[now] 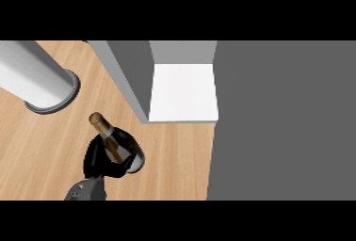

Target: Pick up the wine, place it into the cabinet and close the cabinet

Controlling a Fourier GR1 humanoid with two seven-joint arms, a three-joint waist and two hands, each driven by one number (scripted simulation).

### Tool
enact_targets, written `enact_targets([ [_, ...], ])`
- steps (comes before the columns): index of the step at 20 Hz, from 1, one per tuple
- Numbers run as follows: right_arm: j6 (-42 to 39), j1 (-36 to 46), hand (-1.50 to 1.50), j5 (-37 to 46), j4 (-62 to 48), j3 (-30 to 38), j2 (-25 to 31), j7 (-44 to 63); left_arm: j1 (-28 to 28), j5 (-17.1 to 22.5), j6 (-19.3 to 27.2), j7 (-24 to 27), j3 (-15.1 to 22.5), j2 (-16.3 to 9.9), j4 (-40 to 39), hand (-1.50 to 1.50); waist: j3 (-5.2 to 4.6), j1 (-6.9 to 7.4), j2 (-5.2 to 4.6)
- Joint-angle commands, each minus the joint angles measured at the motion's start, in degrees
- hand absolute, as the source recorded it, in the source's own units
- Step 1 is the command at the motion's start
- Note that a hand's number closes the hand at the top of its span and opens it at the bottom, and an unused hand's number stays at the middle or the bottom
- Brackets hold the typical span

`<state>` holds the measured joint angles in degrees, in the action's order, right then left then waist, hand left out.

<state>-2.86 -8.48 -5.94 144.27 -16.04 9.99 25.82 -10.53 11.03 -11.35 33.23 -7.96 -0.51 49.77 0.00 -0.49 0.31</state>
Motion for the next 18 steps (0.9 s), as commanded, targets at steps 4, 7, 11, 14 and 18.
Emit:
enact_targets([
  [4, 0.0, -2.3, -1.50, -7.5, 11.0, 3.2, 0.9, 4.8, 11.9, 4.5, -3.4, 4.5, -1.0, -0.2, 13.1, 1.50, 0.08, 0.95, 0.14],
  [7, 1.1, -1.0, -1.50, -4.7, 11.9, 1.3, 0.7, 7.3, 13.3, 6.9, -2.9, -1.4, 2.4, 0.5, 21.4, 1.50, 0.05, 0.89, 0.14],
  [11, 2.1, 0.3, -1.50, -3.6, 12.8, 0.1, 0.1, 9.0, 15.8, 7.1, 2.8, -3.1, 10.2, 0.5, 27.8, 1.50, 0.01, 0.58, 0.11],
  [14, 2.1, -2.7, -1.50, -3.4, 13.4, -1.8, -0.6, 7.9, 15.0, 8.5, 8.8, -8.3, 13.8, 0.5, 33.9, 1.50, 0.04, -0.01, 0.20],
  [18, 0.3, -1.2, -1.50, -6.1, 12.2, 2.3, 1.0, 7.0, 11.9, 7.3, 17.7, -13.6, 20.2, 0.5, 40.3, 1.50, 0.06, -0.17, 0.02],
])
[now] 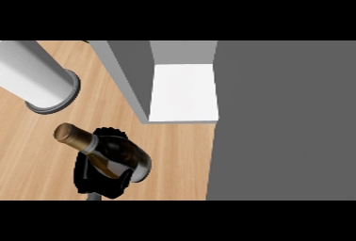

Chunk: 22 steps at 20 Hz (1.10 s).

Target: Pick up the wine, place it into the cabinet and close the cabinet

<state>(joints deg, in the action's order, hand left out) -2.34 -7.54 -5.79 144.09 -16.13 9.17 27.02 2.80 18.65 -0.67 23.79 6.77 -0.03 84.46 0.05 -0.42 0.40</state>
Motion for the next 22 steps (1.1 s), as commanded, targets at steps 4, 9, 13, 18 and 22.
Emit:
enact_targets([
  [4, -0.7, -1.8, -1.50, -8.0, 12.0, 3.6, 1.4, 5.7, -4.7, -2.3, 12.2, -7.9, 8.3, 0.0, 7.3, 1.50, -0.02, -0.28, -0.22],
  [9, -0.8, -3.4, -1.50, -5.3, 10.8, 1.4, 0.3, 3.9, -12.0, 0.1, 24.8, -17.6, 13.4, 0.0, 13.7, 1.50, -0.01, -0.56, -0.12],
  [13, -3.4, -4.8, -1.50, -9.2, 11.2, 4.7, 1.6, 2.3, -16.3, 1.2, 31.4, -18.9, 16.6, 0.0, 8.6, 1.50, 0.02, -1.05, -0.25],
  [18, -1.4, -3.7, -1.50, -5.5, 10.8, 1.8, -0.6, 3.7, -21.1, 2.3, 33.5, -15.5, 17.4, 0.0, -0.3, 1.50, -0.08, -0.92, -0.40],
  [22, -2.5, -3.2, -1.50, -7.8, 12.4, 3.0, 0.4, 5.1, -27.6, 2.6, 36.7, -15.3, 15.5, 0.0, -6.1, 1.50, -0.07, -1.30, -0.42],
])
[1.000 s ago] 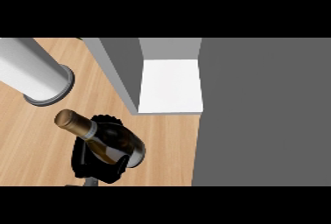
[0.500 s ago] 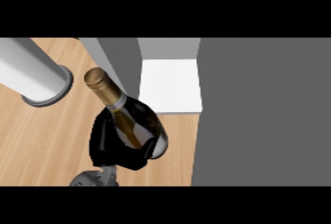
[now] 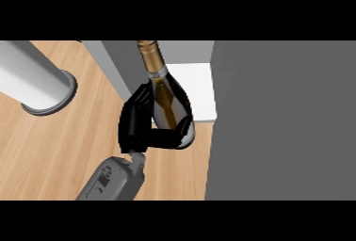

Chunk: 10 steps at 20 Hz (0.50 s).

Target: Pick up the wine, place it into the cabinet and close the cabinet

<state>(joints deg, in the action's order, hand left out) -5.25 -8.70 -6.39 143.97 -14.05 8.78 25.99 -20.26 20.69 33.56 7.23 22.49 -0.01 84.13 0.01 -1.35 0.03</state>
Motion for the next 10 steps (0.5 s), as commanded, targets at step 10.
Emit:
enact_targets([
  [10, -0.2, -4.0, -1.50, -5.2, 11.6, -1.1, -1.1, 3.6, -8.3, 7.7, 2.5, 8.6, 1.2, 0.0, -18.8, 1.50, -0.02, -0.31, -0.03],
])
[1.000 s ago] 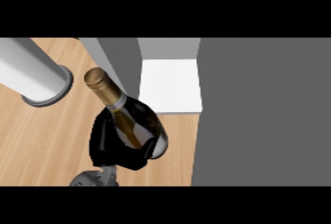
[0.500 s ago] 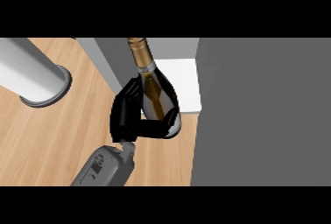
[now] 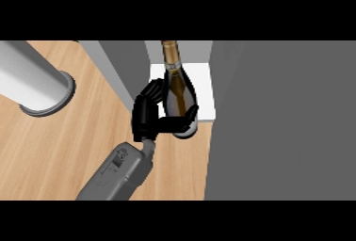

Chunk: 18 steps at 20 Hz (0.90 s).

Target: Pick up the wine, place it into the cabinet and close the cabinet

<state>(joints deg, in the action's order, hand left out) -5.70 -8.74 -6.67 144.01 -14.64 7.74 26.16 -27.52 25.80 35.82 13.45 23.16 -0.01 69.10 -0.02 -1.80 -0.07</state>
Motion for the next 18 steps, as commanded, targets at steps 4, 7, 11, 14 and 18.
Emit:
enact_targets([
  [4, -1.1, -2.9, -1.50, -9.0, 11.0, 3.2, 1.2, 4.7, -1.5, 8.0, 1.6, 8.2, 5.0, 0.0, -8.6, 1.50, -0.02, -0.40, -0.09],
  [7, -0.7, -1.6, -1.50, -8.7, 10.8, 3.6, 1.1, 6.1, 1.4, 10.7, -0.2, 14.0, 5.2, 0.0, -10.6, 1.50, -0.06, 0.00, -0.10],
  [11, -2.2, -3.9, -1.50, -8.7, 11.5, 3.4, 1.0, 4.6, -1.7, 16.9, -1.8, 17.2, 4.4, 0.0, -16.0, 1.50, -0.05, -0.72, -0.15],
  [14, -0.5, -2.4, -1.50, -5.9, 10.9, 0.5, -0.7, 5.7, -7.5, 21.1, -0.9, 17.0, 4.5, 0.0, -18.9, 1.50, -0.07, -1.00, -0.19],
  [18, -3.9, -8.8, -1.50, -7.1, 12.2, 1.8, 0.6, 1.6, -11.8, 20.5, -4.0, 16.3, -0.2, 0.0, -25.7, 1.50, 0.02, -0.96, -0.05],
])
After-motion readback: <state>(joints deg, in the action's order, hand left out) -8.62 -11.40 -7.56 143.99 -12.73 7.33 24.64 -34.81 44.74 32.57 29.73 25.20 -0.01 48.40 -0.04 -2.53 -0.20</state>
